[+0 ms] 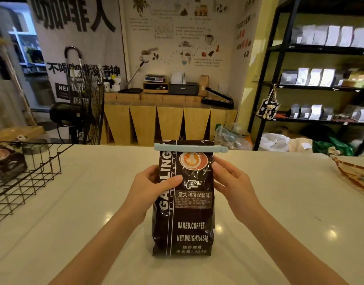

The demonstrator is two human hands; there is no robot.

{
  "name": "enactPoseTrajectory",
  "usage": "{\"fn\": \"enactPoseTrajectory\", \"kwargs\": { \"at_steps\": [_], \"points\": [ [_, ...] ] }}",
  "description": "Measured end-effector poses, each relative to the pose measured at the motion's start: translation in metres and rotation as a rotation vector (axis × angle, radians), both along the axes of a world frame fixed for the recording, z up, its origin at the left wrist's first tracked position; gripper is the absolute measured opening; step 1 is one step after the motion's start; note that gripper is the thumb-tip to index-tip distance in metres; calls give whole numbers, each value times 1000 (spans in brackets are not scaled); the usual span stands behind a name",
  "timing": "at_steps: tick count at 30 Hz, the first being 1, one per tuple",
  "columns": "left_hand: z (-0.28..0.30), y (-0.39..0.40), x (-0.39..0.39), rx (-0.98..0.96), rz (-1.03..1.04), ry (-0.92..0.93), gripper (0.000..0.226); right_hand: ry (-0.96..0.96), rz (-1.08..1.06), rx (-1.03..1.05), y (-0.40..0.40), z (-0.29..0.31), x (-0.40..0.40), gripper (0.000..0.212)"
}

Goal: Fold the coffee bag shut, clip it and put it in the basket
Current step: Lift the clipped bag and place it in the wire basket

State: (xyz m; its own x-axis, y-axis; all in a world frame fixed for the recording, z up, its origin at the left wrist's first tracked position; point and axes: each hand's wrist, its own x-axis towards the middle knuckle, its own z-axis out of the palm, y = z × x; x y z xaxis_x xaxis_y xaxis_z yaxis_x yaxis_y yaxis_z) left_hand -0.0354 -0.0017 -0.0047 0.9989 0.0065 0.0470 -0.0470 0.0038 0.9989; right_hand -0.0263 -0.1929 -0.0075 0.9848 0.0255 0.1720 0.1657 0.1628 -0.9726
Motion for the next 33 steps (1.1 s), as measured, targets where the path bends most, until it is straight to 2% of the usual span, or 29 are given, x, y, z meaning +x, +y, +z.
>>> {"fn": "enactPoseTrajectory", "kwargs": {
  "at_steps": [2, 5, 7, 11, 14, 21, 26, 29, 33],
  "points": [
    [0, 0, -3, -18, 12, -10, 59, 50, 68, -96, 5, -11, -9, 42],
    [-1, -1, -8, -39, 55, -32, 53, 73, 101, -141, 12, -17, -13, 24],
    [-1, 2, -10, -67, 103, -34, 48, 53, 106, -147, 17, -13, -10, 19],
    [17, 22, -12, -112, 186, -71, 49, 2, 159, -160, 40, 10, 0, 20],
    [40, 50, -15, -132, 261, -145, 38, -50, 212, -173, 73, 32, 11, 21],
    [87, 155, -35, -50, 512, -335, 30, -138, 342, -157, 199, 72, 30, 24],
    [108, 252, -51, 3, 685, -413, 35, -234, 479, -207, 312, 97, 30, 23],
    [111, 307, -58, 100, 831, -470, 38, -283, 486, -273, 377, 105, 29, 26],
    [96, 368, -61, 208, 991, -474, 47, -225, 492, -372, 451, 102, 28, 43]
  ]
}}
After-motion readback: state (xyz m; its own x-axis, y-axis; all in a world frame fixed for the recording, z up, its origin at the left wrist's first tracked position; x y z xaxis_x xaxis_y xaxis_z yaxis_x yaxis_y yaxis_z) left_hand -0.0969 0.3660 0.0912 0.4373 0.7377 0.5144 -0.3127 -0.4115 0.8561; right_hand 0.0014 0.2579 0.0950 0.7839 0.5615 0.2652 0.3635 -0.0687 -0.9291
